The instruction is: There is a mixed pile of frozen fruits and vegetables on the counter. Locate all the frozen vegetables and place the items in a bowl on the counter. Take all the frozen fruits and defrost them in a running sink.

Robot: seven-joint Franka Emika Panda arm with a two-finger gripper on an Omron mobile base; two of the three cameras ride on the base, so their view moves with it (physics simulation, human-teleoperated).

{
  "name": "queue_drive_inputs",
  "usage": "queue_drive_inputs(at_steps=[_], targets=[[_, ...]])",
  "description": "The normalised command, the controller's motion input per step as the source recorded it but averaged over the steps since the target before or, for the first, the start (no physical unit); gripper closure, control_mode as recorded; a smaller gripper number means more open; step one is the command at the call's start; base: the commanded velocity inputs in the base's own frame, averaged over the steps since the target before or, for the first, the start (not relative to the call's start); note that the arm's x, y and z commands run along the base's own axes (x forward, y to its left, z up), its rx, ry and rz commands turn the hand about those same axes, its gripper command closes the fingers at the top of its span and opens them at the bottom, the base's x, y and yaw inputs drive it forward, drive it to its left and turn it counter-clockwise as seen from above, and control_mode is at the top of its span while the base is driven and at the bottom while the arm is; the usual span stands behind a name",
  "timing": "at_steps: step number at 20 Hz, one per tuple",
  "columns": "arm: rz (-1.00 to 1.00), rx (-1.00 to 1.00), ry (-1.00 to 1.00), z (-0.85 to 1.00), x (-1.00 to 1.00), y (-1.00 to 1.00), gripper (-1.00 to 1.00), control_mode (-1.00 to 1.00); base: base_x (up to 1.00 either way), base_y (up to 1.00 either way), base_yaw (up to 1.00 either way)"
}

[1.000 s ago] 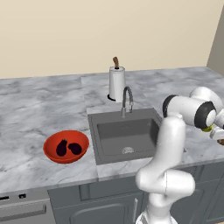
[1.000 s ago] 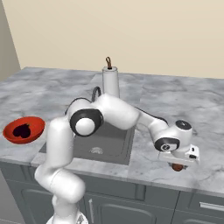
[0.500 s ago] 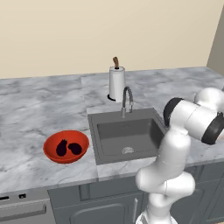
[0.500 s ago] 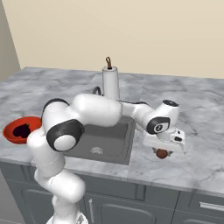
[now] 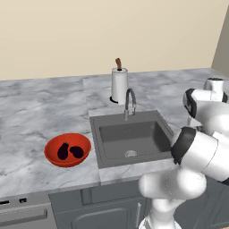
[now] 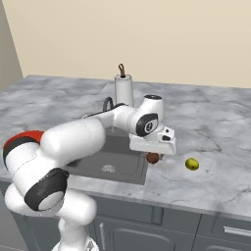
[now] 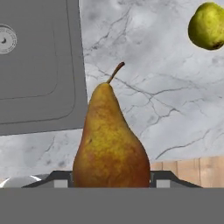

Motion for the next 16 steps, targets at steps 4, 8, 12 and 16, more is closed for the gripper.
queue_drive_inputs(at_steps=[4, 8, 12, 16], targets=[[0.01, -0.02, 0.00, 0.12, 0.32, 1.00, 1.00, -1.00, 0.00, 0.00, 0.00], [0.00, -0.01, 0.00, -0.02, 0.67, 1.00, 1.00, -1.00, 0.00, 0.00, 0.00], [-0.03, -0.02, 0.00, -0.23, 0.68, 1.00, 1.00, -1.00, 0.00, 0.00, 0.00], [-0.01, -0.01, -0.02, -0.43, 0.35, 0.63, 1.00, -1.00, 0.00, 0.00, 0.00]])
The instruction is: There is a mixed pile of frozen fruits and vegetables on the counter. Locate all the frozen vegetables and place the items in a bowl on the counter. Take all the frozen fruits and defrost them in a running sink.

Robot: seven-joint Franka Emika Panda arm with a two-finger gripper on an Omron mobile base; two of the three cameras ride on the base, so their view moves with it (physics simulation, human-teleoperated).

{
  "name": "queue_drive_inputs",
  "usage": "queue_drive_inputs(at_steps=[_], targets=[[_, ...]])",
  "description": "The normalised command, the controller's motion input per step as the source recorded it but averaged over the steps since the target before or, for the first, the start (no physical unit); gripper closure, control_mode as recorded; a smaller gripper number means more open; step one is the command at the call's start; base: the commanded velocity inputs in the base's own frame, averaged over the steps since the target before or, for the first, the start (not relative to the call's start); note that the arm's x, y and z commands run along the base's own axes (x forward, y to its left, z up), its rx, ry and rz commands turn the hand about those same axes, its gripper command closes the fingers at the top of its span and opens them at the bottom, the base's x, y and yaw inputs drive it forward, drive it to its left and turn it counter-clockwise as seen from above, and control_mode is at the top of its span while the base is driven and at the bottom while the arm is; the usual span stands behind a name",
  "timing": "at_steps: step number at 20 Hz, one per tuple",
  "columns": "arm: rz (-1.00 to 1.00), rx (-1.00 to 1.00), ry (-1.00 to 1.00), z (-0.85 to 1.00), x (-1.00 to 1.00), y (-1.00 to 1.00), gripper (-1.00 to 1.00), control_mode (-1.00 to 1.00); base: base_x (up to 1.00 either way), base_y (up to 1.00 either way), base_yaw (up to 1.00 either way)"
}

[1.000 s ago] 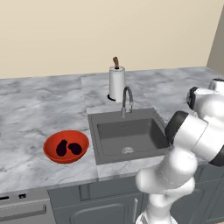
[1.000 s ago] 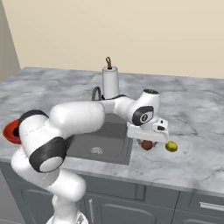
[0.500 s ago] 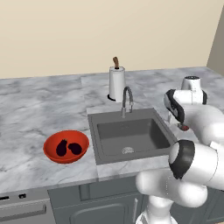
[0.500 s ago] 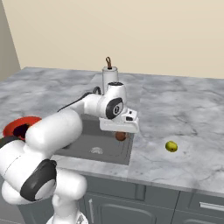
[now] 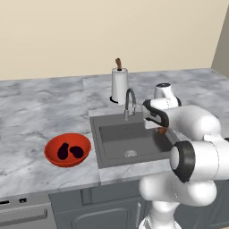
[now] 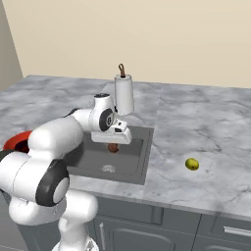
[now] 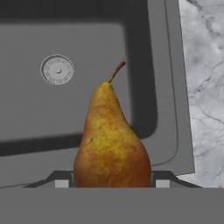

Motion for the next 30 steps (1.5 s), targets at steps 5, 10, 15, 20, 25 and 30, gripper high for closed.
queue_drive_inputs(at_steps=[5, 10, 15, 20, 25, 30], targets=[[0.02, 0.01, -0.03, -0.63, 0.13, 0.18, 1.00, -1.00, 0.00, 0.00, 0.00], [0.09, 0.01, -0.03, -0.72, 0.24, 0.26, 1.00, -1.00, 0.00, 0.00, 0.00], [0.05, 0.06, 0.00, -0.65, 0.47, 0.07, 1.00, -1.00, 0.00, 0.00, 0.00], [0.04, 0.06, 0.00, -0.40, 0.46, 0.03, 1.00, -1.00, 0.00, 0.00, 0.00], [0.00, 0.00, -0.04, -0.29, 0.58, 0.15, 1.00, -1.00, 0.00, 0.00, 0.00], [-0.02, 0.00, -0.01, -0.32, 0.52, -0.02, 1.00, -1.00, 0.00, 0.00, 0.00]])
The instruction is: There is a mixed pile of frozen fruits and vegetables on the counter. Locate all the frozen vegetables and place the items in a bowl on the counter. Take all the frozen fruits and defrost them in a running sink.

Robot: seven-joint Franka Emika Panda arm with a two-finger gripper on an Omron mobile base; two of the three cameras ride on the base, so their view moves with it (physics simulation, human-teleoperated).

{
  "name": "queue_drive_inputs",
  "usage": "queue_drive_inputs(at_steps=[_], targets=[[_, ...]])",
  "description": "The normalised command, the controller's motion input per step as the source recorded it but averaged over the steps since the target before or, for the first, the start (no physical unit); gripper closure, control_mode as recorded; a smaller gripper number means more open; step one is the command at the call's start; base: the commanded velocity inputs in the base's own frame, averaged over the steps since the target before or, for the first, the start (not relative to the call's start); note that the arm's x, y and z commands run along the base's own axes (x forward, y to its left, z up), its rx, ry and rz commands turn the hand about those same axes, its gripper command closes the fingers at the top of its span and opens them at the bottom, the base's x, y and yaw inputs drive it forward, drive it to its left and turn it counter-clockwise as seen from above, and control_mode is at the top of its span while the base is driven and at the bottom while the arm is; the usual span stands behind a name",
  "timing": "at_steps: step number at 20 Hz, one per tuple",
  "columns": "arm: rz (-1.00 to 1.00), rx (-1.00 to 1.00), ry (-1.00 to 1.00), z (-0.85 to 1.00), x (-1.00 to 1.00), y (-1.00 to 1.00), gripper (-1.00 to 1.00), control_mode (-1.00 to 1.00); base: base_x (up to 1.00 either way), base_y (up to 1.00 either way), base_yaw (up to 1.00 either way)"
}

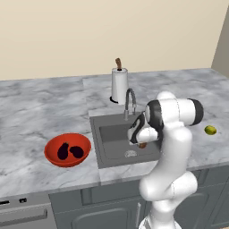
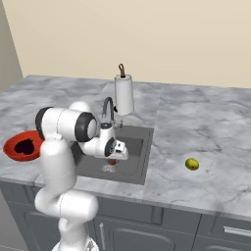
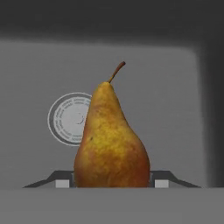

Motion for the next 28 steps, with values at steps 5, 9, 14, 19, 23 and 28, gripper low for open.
queue_drive_inputs(at_steps=[5, 9, 14, 19, 23, 28], targets=[[-0.04, 0.01, 0.01, -0.32, 0.58, 0.00, 1.00, -1.00, 0.00, 0.00, 0.00], [-0.06, 0.01, 0.00, -0.53, 0.59, 0.00, 1.00, -1.00, 0.00, 0.00, 0.00], [-0.05, 0.02, 0.03, -0.63, 0.70, 0.00, 1.00, -1.00, 0.00, 0.00, 0.00], [-0.03, 0.00, 0.00, -0.46, 0.52, 0.00, 1.00, -1.00, 0.00, 0.00, 0.00], [0.00, 0.00, 0.04, -0.04, 0.05, 0.00, -1.00, -1.00, 0.00, 0.00, 0.00], [-0.05, 0.00, 0.01, 0.41, 0.00, 0.00, -1.00, -1.00, 0.00, 0.00, 0.00]])
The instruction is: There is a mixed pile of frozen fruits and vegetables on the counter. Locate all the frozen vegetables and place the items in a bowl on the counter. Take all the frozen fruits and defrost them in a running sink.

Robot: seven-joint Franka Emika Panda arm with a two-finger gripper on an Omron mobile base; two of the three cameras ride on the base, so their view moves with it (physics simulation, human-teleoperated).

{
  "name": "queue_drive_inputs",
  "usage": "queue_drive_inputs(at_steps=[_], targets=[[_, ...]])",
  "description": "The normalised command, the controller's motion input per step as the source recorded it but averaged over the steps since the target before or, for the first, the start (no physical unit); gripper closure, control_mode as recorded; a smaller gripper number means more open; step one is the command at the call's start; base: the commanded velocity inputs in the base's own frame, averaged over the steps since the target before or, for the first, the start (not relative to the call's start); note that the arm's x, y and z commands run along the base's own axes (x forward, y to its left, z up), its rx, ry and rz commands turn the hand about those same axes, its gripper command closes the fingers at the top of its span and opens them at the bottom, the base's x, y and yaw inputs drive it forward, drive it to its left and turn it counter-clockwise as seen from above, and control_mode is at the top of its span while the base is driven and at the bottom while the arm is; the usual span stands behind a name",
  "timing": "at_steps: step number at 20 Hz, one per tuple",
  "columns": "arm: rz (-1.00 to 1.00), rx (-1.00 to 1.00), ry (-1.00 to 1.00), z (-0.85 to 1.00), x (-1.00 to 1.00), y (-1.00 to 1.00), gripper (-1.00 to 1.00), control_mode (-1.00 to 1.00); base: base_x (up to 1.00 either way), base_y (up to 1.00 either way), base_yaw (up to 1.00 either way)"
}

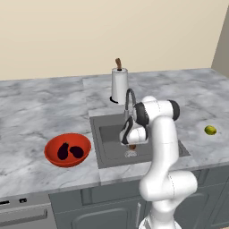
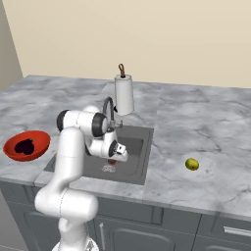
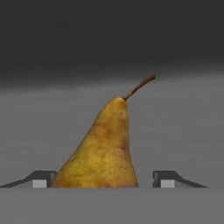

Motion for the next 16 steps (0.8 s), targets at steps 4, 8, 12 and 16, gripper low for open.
queue_drive_inputs(at_steps=[4, 8, 12, 16], targets=[[-0.08, 0.03, 0.00, 0.51, -0.01, 0.00, -1.00, -1.00, 0.00, 0.00, 0.00], [-0.07, 0.00, 0.00, 0.26, -0.04, -0.26, -1.00, -1.00, 0.00, 0.00, 0.00], [-0.02, 0.00, 0.00, 0.55, -0.01, -0.34, -1.00, -1.00, 0.00, 0.00, 0.00], [0.00, 0.00, 0.00, 0.56, -0.12, -0.31, -1.00, -1.00, 0.00, 0.00, 0.00]])
